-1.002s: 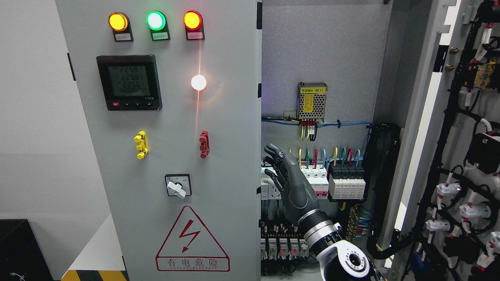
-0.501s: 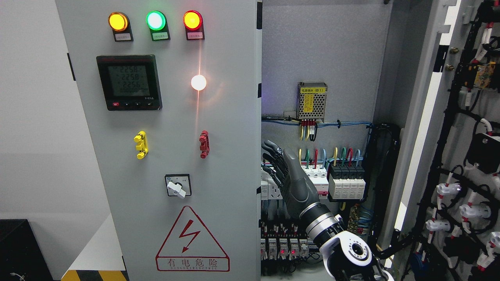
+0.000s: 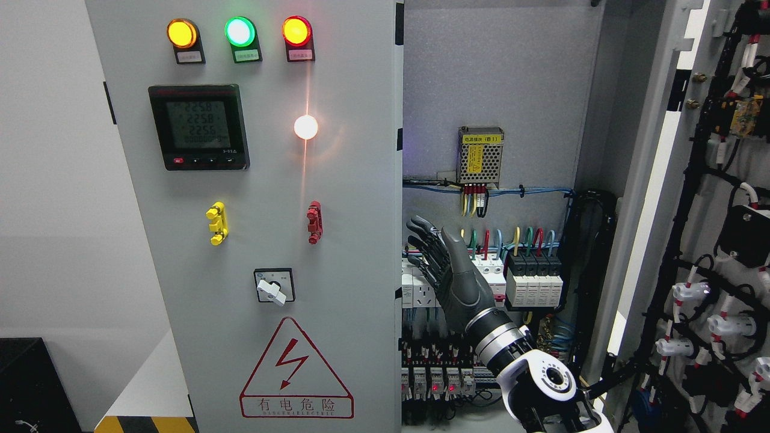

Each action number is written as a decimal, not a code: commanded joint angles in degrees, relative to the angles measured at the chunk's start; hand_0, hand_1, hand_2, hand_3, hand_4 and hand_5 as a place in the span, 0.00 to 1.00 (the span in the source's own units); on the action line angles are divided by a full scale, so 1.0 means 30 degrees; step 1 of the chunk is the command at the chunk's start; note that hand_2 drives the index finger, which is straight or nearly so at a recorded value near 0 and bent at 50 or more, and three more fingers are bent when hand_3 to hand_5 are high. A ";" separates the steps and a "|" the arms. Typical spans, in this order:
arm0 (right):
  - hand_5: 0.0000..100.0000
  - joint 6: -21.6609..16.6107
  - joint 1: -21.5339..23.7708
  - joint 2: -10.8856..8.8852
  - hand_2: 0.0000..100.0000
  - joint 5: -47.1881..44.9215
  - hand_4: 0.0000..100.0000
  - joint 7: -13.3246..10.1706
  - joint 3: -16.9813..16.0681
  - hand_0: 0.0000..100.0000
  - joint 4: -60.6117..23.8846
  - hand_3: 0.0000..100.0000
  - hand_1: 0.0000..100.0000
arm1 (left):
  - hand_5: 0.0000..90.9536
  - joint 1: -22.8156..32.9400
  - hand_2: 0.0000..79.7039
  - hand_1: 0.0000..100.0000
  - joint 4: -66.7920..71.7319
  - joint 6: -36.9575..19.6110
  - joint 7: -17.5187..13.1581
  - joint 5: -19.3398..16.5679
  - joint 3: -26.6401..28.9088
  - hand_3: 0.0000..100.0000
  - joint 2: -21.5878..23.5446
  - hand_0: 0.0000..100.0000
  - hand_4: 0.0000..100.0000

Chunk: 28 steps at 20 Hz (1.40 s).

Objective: Open door with both hands

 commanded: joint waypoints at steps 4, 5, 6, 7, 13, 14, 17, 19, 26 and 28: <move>0.00 -0.0022 -0.0116 -0.0178 0.00 -0.0336 0.00 0.0727 -0.0023 0.19 0.0373 0.00 0.00 | 0.00 0.0000 0.00 0.00 0.0000 0.0016 0.0000 0.0000 0.0006 0.00 0.0000 0.00 0.00; 0.00 -0.0022 -0.0174 -0.0178 0.00 -0.0336 0.00 0.0756 -0.0023 0.19 0.0402 0.00 0.00 | 0.00 0.0000 0.00 0.00 0.0000 0.0016 0.0000 0.0000 0.0006 0.00 0.0000 0.00 0.00; 0.00 -0.0051 -0.0174 -0.0178 0.00 -0.0336 0.00 0.0785 -0.0023 0.19 0.0402 0.00 0.00 | 0.00 0.0000 0.00 0.00 0.0000 0.0016 0.0000 0.0000 0.0006 0.00 0.0000 0.00 0.00; 0.00 -0.0051 -0.0203 -0.0178 0.00 -0.0336 0.00 0.1075 -0.0023 0.19 0.0402 0.00 0.00 | 0.00 0.0000 0.00 0.00 0.0000 0.0016 0.0000 0.0000 0.0006 0.00 0.0000 0.00 0.00; 0.00 -0.0051 -0.0467 -0.0178 0.00 -0.0365 0.00 0.1927 -0.0023 0.19 0.0490 0.00 0.00 | 0.00 0.0000 0.00 0.00 0.0000 0.0016 0.0000 0.0000 0.0006 0.00 0.0000 0.00 0.00; 0.00 -0.0022 -0.0467 -0.0178 0.00 -0.0365 0.00 0.2073 -0.0023 0.19 0.0519 0.00 0.00 | 0.00 0.0000 0.00 0.00 0.0000 0.0016 0.0000 0.0000 0.0006 0.00 0.0000 0.00 0.00; 0.00 -0.0022 -0.0380 -0.0178 0.00 -0.0365 0.00 0.2951 -0.0023 0.19 0.0549 0.00 0.00 | 0.00 0.0000 0.00 0.00 0.0000 0.0016 0.0000 0.0000 0.0006 0.00 0.0000 0.00 0.00; 0.00 -0.0022 -0.0379 -0.0207 0.00 -0.0366 0.00 0.3216 -0.0023 0.19 0.0549 0.00 0.00 | 0.00 0.0000 0.00 0.00 0.0000 0.0016 0.0000 0.0000 0.0006 0.00 0.0000 0.00 0.00; 0.00 -0.0022 -0.0467 -0.0207 0.00 -0.0863 0.00 0.3334 -0.0023 0.19 0.0753 0.00 0.00 | 0.00 0.0000 0.00 0.00 0.0000 0.0016 0.0000 0.0000 0.0006 0.00 0.0000 0.00 0.00; 0.00 -0.0051 -0.0526 -0.0207 0.00 -0.0922 0.00 0.3480 -0.0023 0.19 0.0929 0.00 0.00 | 0.00 0.0000 0.00 0.00 0.0000 0.0016 0.0000 0.0000 -0.0023 0.00 0.0000 0.00 0.00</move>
